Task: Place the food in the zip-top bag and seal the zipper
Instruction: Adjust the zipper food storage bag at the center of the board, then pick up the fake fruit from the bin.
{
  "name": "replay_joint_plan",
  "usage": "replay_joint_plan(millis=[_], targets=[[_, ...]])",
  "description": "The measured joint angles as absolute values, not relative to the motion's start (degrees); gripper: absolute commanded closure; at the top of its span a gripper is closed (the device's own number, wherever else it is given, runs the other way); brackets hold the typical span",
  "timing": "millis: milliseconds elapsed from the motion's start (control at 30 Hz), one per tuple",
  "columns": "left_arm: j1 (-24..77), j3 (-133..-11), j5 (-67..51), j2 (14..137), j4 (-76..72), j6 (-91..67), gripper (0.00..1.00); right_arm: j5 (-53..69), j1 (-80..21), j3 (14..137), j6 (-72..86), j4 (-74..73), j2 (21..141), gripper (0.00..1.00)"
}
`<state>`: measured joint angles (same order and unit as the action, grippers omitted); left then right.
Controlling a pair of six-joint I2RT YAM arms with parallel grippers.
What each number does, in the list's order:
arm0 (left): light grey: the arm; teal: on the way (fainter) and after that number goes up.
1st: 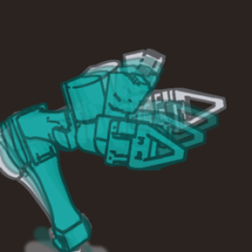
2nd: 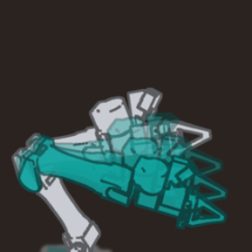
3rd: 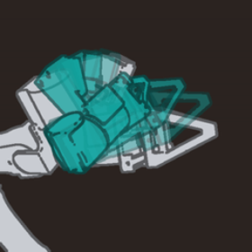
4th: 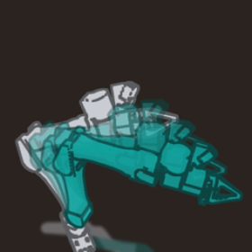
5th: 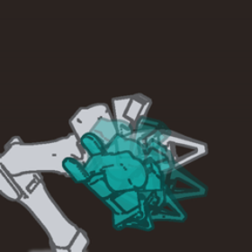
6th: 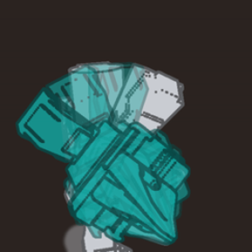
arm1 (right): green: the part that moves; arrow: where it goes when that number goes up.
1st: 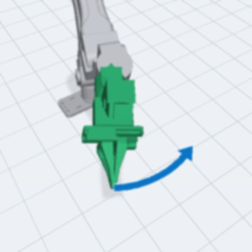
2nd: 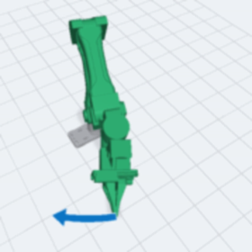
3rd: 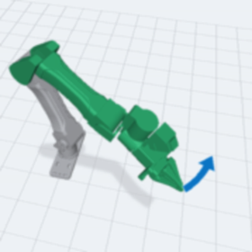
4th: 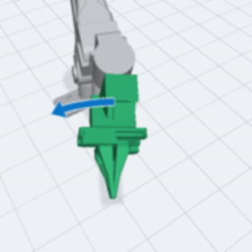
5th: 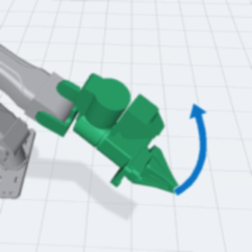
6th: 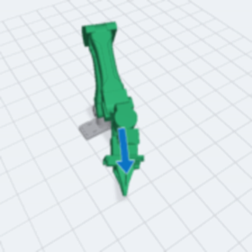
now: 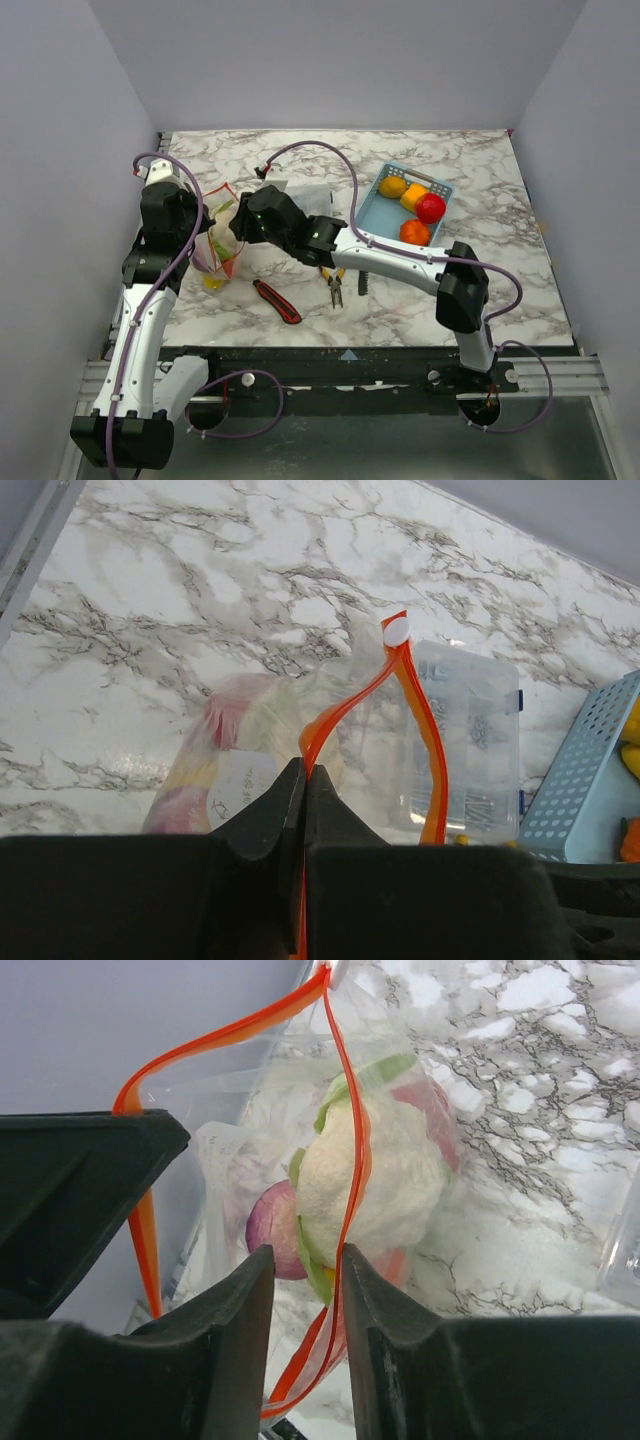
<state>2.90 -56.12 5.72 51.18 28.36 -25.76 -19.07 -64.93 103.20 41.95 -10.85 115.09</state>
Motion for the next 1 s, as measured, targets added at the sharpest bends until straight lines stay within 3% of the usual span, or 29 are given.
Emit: replay_joint_plan(millis=[400, 667, 800, 1000], targets=[[2.3, -55.8, 3.5, 51.7, 27.7, -26.1, 1.00, -20.9, -64.9, 93.6, 39.3, -13.6, 101.3, 0.36], [2.2, -55.8, 0.4, 52.6, 26.9, -26.8, 1.00, -35.3, -63.7, 77.9, 36.5, -14.7, 84.2, 0.28], [2.0, -55.8, -1.2, 53.4, 26.6, -27.3, 1.00, -40.8, -58.5, 72.0, 36.7, -17.7, 79.9, 0.27], [1.9, -55.8, -3.8, 54.9, 26.0, -27.7, 1.00, -45.9, -48.3, 65.5, 37.4, -23.6, 77.6, 0.12]])
